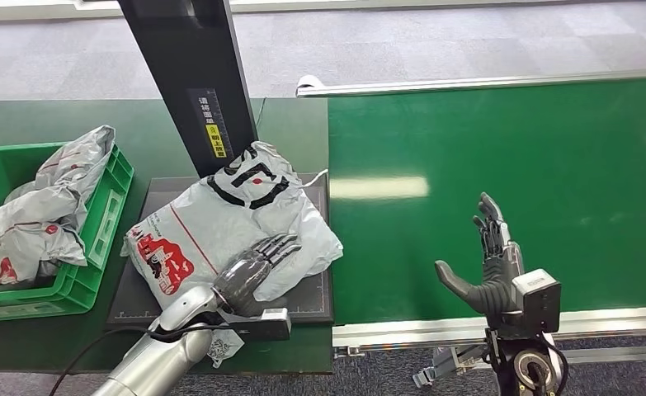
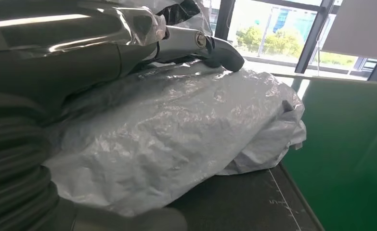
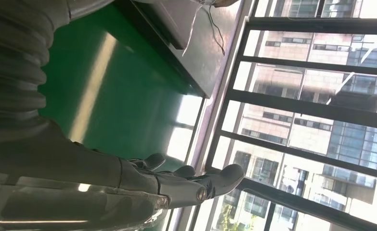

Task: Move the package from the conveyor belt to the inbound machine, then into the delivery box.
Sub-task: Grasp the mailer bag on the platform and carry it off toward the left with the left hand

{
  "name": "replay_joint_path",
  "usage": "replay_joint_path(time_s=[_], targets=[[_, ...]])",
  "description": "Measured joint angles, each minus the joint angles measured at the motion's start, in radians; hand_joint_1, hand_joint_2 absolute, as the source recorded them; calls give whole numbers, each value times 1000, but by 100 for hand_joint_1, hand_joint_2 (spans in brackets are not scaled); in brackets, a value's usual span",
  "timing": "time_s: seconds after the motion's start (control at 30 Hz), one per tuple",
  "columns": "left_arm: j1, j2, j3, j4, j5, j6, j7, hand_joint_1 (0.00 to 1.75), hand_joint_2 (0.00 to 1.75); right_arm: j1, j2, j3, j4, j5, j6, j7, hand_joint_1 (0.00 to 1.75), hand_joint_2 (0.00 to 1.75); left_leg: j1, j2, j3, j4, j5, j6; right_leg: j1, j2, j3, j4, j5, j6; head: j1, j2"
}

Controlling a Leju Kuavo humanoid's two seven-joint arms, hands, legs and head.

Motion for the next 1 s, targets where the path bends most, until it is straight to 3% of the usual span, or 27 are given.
replay_joint_path(time_s=[0.23, 0.73, 1.0], targets=[[-24, -18, -4, 76, 23, 9, -35, 175, 175, 85, 18, -13, -60, 1, -13, -12, 0, 175, 0, 0, 3, 0, 0, 0, 0, 0, 4, 0, 0, 0, 0, 0], [8, -19, 31, 14, 72, 16, -54, 175, 175, 122, 22, -17, -93, -12, -20, -13, 0, 175, 0, 1, 4, 0, 0, 0, 0, 0, 4, 0, 0, 0, 0, 0], [86, -1, 120, -190, 167, 144, -105, 175, 175, 134, 24, -27, -108, -34, -41, -12, 0, 175, 0, 2, 0, 0, 0, 0, 0, 1, 0, 0, 0, 0, 0, 0]])
